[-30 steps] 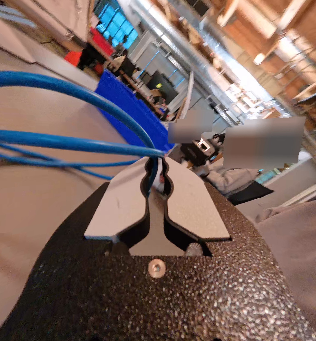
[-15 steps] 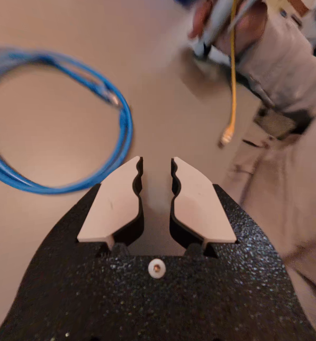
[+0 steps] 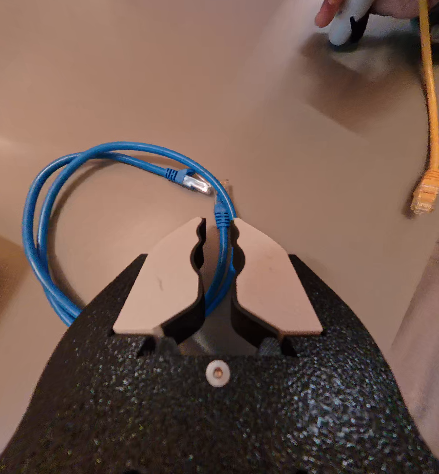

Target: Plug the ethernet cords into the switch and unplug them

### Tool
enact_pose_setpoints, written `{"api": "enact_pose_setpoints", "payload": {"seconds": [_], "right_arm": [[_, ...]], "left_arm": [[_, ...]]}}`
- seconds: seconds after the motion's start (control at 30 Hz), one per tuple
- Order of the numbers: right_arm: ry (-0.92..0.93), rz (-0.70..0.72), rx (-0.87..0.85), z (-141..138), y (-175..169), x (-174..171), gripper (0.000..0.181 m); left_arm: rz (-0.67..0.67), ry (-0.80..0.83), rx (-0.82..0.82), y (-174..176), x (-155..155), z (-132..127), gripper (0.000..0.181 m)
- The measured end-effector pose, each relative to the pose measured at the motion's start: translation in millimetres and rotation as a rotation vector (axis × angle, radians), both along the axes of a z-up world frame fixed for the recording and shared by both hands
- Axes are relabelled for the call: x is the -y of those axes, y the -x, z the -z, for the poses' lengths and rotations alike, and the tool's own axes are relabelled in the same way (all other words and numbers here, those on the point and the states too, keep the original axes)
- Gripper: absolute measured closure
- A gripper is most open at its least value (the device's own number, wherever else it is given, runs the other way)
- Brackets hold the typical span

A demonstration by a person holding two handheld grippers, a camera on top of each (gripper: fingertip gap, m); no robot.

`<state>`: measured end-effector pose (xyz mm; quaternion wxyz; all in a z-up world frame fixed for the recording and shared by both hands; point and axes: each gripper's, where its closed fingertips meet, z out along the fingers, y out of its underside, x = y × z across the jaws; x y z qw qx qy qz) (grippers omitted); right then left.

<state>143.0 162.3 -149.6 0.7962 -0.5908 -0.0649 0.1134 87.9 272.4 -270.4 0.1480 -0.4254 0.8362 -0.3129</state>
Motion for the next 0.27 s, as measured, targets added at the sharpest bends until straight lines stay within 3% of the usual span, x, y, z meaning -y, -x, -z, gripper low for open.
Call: {"api": "enact_pose_setpoints", "payload": {"seconds": [0.03, 0.27], "right_arm": [[0.000, 0.001, 0.003, 0.1, 0.3, 0.0, 0.120], [0.004, -0.005, 0.010, 0.6, 1.8, -0.4, 0.120]], "left_arm": [[0.000, -0.010, 0.006, -1.2, 0.2, 0.4, 0.164], [0.001, -0.019, -0.024, -0.8, -2.0, 5.1, 0.167]]}}
